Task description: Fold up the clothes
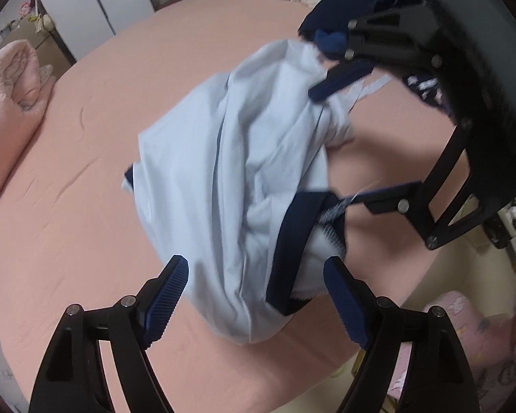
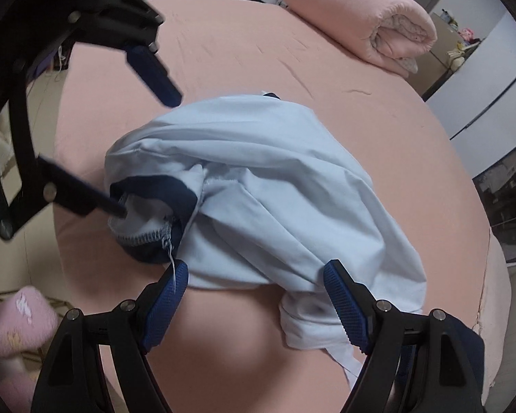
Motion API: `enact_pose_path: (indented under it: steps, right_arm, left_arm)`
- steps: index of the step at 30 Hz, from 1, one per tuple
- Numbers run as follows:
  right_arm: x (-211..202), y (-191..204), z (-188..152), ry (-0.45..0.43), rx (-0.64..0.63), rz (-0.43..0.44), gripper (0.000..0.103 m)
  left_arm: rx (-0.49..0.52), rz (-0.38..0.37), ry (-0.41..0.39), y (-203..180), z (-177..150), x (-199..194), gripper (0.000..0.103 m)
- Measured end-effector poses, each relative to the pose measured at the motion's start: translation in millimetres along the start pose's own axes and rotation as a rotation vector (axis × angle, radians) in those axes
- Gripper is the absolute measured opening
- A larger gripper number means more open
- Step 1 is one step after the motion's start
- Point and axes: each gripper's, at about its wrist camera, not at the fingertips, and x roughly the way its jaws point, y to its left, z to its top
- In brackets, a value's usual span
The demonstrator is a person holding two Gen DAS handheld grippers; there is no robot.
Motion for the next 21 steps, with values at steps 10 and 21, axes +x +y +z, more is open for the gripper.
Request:
enact_pose_path:
  steps: [10,21]
  right_arm:
    - [20.9,40.2,13.5,-0.11,-0.183,-0.173,0.081]
    - [21.1,83.0,5.3,-0.242,-0.539,-0.389,0.081]
  left_arm:
    - [-0.29,-0.064,0.046,32.7,-17.5,38.0,0.081]
    - [-0.197,0.028,0.009,34.0,-7.9,48.7,0.046]
